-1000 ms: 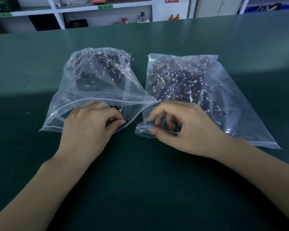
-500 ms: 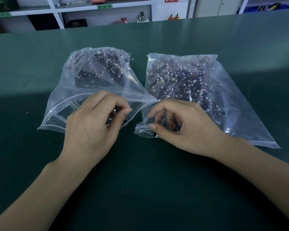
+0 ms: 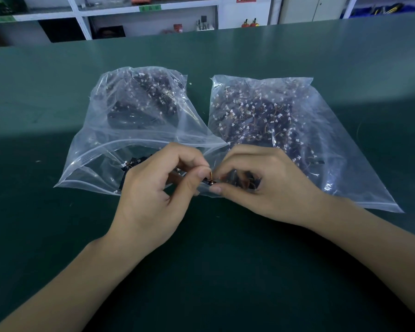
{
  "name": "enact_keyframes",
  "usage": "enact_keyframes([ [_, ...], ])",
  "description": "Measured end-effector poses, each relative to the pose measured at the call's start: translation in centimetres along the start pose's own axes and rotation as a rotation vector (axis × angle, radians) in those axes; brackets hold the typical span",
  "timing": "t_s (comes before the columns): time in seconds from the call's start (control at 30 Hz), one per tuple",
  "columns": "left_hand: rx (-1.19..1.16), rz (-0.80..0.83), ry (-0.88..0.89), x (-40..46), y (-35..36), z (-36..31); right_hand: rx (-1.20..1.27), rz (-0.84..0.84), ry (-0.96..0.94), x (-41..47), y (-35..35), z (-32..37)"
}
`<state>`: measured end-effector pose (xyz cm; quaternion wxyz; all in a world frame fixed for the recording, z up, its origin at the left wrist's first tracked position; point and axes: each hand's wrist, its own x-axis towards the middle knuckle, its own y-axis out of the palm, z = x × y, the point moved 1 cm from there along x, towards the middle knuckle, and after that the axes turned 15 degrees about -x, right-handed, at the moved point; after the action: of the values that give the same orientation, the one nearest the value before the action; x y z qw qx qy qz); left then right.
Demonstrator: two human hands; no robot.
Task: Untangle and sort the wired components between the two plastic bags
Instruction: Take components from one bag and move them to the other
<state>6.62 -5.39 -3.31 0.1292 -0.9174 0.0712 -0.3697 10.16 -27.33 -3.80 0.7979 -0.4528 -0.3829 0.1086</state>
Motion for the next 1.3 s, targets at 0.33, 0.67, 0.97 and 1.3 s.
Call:
enact_keyframes([
  [0.33, -0.05, -0.031, -0.07, -0.1, 0.1, -0.1, 0.018, -0.014, -0.022, 0.18, -0.32, 0.23],
  [0.67, 0.239, 0.019, -0.042, 0.09, -0.42, 0.62, 0.102, -0.037, 0.019, 0.25, -0.56, 0.61],
  [0.97, 0.266, 0.032, -0.029, 0.14, -0.53, 0.65, 0.198, 0.027, 0.078, 0.31, -0.43, 0.65],
  [1.3, 0.274, 0.052, -0.022, 0.25, -0.48, 0.51, 0.181, 0.019, 0.055, 0.31, -0.53, 0.68],
])
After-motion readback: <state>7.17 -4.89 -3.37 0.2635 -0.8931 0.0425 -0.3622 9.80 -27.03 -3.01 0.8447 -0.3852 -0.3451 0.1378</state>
